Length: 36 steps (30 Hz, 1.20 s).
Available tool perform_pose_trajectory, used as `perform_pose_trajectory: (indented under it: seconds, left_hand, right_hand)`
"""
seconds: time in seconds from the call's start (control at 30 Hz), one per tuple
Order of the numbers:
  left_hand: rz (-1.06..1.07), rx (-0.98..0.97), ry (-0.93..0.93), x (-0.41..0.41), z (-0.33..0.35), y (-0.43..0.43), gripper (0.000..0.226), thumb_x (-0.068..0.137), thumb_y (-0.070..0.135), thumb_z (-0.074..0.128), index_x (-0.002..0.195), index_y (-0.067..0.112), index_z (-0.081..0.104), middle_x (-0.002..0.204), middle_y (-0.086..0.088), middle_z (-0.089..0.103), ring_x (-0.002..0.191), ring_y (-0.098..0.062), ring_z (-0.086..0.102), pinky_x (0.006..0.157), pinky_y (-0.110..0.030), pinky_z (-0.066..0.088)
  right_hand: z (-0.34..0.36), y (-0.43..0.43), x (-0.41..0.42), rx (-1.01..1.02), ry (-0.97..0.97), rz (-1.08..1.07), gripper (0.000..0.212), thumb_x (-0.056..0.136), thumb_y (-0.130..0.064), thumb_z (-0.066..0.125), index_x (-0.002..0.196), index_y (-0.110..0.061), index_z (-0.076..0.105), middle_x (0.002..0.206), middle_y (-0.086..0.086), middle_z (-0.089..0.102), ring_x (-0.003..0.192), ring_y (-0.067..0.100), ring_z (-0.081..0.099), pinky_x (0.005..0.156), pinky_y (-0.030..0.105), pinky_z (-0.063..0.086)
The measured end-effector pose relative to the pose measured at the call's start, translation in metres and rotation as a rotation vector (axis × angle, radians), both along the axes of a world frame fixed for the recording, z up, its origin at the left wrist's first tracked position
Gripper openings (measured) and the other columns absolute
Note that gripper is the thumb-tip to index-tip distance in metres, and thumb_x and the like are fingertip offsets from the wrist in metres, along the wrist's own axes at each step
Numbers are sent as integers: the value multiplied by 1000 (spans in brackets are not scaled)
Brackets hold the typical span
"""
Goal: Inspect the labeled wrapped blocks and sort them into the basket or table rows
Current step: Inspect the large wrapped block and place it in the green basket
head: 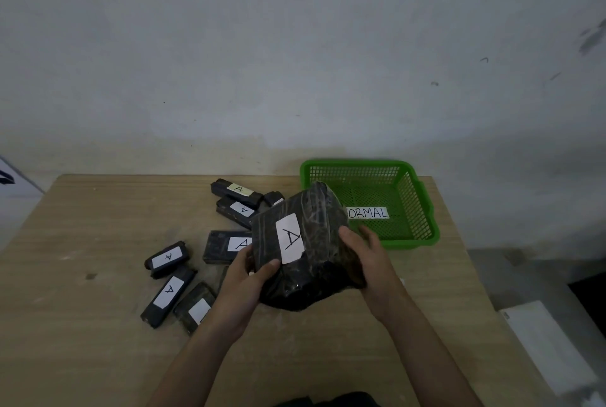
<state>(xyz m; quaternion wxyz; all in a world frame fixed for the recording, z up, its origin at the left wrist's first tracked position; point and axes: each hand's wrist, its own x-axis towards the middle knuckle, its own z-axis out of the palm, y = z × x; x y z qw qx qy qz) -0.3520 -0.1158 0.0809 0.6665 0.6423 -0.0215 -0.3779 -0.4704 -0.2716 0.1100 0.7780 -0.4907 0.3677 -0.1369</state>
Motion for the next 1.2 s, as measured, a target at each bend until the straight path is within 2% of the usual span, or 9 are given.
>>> perform_pose_trajectory:
  seconds: [0.07,0.23,0.3,0.37,0.43,0.57,0.67,0.87,1.2]
  left_hand:
    - [-27,13,-50,-2,-1,0,44,87,8,64,127,20,52,122,-5,63,112,-23,60,98,-46,48]
    - [-73,89,-206,-2,1,-4,41,88,0,59,115,31,56,113,7,66,110,-16,62,93,-36,51]
    - [-117,107,-276,-5,7,-6,36,90,10,59,116,35,56,115,9,64,113,-13,59,89,-29,51]
    - [-183,153,-365,-6,10,-8,43,90,39,57,132,39,47,138,5,50,130,-14,44,102,-39,44]
    - [-137,172,-367,-9,15,-11,48,95,41,45,142,34,38,150,5,35,138,-17,33,111,-46,34]
    - [-58,-22,-187,-17,30,-10,31,99,27,36,111,26,65,110,2,69,105,-16,63,87,-32,51]
    - [-97,43,-319,-22,30,-8,19,93,30,54,112,29,56,102,13,65,96,-1,61,67,-10,47]
    - [39,182,-521,-26,16,-15,16,84,26,68,98,26,62,89,12,69,87,-3,65,74,-24,53]
    - [228,168,-684,-33,19,-17,12,79,14,73,89,19,68,77,11,70,72,1,65,63,-14,50]
  right_hand:
    - [1,-2,1,92,83,60,105,40,-55,90,129,-17,49,117,7,67,99,26,69,89,48,54]
    - [1,9,-1,-141,160,27,95,41,-48,84,125,-18,51,116,-1,64,101,17,65,82,33,55]
    - [-1,15,1,-232,142,42,82,49,-40,88,121,-18,55,113,-4,66,101,12,65,85,30,55]
    - [-4,22,3,-277,121,59,56,64,-25,87,113,-20,60,107,-6,69,98,9,66,83,27,55]
    - [-6,27,5,-248,85,64,43,72,-16,81,110,-21,61,105,-7,70,96,9,67,80,24,55]
    - [-14,29,4,-314,105,121,38,80,-12,75,111,-23,57,110,-6,66,95,7,66,80,27,56]
    - [-14,31,4,-386,139,177,34,83,-14,72,112,-22,55,113,-4,64,104,14,64,85,39,58]
    - [-7,37,8,-598,224,98,27,82,-15,73,98,-26,54,88,-15,66,77,-11,62,65,11,51]
    - [-7,49,17,-672,229,-50,26,79,-12,74,93,-25,57,81,-16,66,75,-9,61,67,14,52]
